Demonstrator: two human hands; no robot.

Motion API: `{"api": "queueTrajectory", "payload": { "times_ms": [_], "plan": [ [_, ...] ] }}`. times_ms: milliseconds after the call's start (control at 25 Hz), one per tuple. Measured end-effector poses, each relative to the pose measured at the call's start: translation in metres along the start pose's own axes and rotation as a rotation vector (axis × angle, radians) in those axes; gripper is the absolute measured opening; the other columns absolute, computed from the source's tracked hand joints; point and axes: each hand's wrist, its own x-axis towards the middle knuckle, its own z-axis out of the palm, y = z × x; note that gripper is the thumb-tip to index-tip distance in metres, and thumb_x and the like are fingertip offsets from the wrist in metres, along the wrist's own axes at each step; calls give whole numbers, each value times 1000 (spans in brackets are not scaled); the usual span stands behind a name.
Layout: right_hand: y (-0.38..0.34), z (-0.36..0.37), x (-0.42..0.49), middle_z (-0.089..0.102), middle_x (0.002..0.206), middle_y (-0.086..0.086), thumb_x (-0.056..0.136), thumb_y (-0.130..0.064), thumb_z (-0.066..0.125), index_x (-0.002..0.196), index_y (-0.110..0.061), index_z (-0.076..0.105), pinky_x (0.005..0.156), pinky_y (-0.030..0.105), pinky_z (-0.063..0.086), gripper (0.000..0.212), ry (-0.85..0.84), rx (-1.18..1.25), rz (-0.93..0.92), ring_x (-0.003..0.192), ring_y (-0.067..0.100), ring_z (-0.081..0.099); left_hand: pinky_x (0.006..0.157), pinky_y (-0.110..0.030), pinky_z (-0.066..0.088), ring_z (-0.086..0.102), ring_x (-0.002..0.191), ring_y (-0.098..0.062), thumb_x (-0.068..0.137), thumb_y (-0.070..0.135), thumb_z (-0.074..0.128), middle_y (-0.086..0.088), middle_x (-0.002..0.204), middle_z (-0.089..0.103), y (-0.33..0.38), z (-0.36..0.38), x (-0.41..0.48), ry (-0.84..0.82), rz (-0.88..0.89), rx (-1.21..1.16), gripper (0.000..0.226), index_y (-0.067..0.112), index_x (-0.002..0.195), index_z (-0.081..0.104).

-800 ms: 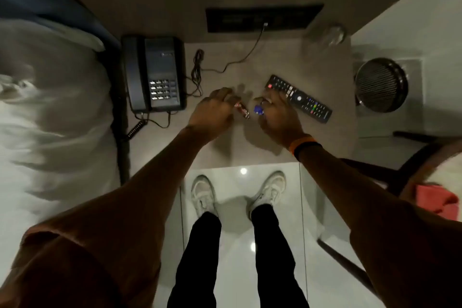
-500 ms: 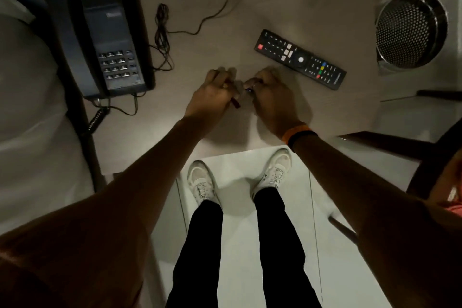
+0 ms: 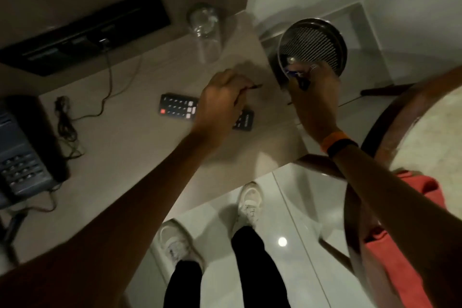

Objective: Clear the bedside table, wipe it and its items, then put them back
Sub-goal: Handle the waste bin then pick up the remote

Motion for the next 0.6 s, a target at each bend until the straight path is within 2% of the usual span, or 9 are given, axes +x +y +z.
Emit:
{"api": "queueTrajectory", "payload": {
  "times_ms": [80,160,280,320,480,600],
  "plan": [
    [40,-17,41,73,111,6,89,-25,65,108,-16,74,88,32,57,23,-31,-77,94,99,19,69,76,-38,55,65,95,-31,89,3,65,-14,101,70,20,35,52,-62,99,33,18,6,103,75],
    [74,-24,73,76,112,6,90,-26,63,110,-16,74,90,36,58,25,-123,-166,149,102,21,71,77,-42,54,63,101,-35,88,4,65,-16,104,69,37,68,96,-204,219,98,20,7,104,76],
    [104,-17,103,74,119,8,92,-20,62,116,-15,73,96,37,56,26,-254,-221,211,109,24,69,91,-46,49,53,121,-38,96,6,58,-18,122,62,43,105,144,-523,332,377,28,7,121,70],
    [109,-13,110,73,121,8,92,-17,62,117,-14,73,97,36,56,27,-261,-212,229,111,24,68,94,-46,46,50,125,-37,98,8,56,-17,126,59,40,112,153,-578,362,450,30,9,126,68],
    [128,-5,124,65,134,9,87,-13,68,125,-12,67,107,34,49,38,-223,-149,305,125,24,61,103,-46,44,45,132,-36,97,3,57,-17,137,54,27,131,162,-608,344,497,37,9,132,64],
    [129,-2,127,63,137,10,88,-13,65,127,-11,66,110,35,47,39,-208,-134,271,129,24,57,94,-49,49,50,127,-42,94,-1,58,-24,132,57,12,127,153,-502,332,405,33,1,125,67]
  ]
}}
